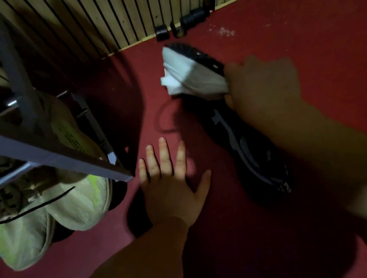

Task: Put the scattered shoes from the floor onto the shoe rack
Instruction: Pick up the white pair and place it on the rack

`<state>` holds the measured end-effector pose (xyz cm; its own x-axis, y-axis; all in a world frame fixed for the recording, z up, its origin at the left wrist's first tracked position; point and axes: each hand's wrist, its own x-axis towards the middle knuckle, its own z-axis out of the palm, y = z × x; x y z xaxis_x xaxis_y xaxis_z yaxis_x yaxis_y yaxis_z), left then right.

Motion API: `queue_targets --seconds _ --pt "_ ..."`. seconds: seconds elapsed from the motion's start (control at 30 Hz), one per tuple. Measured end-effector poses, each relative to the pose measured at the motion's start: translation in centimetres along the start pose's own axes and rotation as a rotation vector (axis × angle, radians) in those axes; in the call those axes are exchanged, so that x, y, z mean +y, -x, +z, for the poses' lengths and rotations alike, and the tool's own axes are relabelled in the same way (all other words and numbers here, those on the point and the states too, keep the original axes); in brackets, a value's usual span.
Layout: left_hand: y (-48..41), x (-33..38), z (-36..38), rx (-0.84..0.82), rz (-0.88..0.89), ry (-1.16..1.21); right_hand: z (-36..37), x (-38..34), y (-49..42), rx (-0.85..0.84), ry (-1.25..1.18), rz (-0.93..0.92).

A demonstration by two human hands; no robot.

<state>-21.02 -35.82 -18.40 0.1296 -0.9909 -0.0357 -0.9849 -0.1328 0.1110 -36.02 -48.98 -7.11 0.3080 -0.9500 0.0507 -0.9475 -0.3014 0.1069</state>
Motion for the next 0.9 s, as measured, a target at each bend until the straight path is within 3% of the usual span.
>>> queue_targets --seconds 0.13,0.3,0.5,0.57,0.73,0.9 --pt "0.2 -0.1 -0.1 0.013 0.003 0.003 2.3 -0.5 0.4 -0.371 -0.184 0.175" --pt "0.2 0.0 -0.2 -0.033 -0.023 -0.020 1.9 4.0 -0.8 -0.512 -0.449 0.170" --pt "0.2 0.0 -0.4 -0.128 -0.032 -0.043 2.7 4.3 -0.5 -0.582 -0.561 0.187" --pt "0.1 -0.1 -0.6 -0.115 -0.024 -0.042 1.7 3.6 0.0 -0.553 -0.613 0.246" --pt "0.4 0.0 -1.3 -0.108 0.010 -0.004 -2.4 2.6 6.0 -0.251 -0.618 0.421" --pt "0.4 -1.6 -4.8 -0.499 0.165 -0.071 -4.8 1.5 13.1 -0.105 -0.589 0.470"
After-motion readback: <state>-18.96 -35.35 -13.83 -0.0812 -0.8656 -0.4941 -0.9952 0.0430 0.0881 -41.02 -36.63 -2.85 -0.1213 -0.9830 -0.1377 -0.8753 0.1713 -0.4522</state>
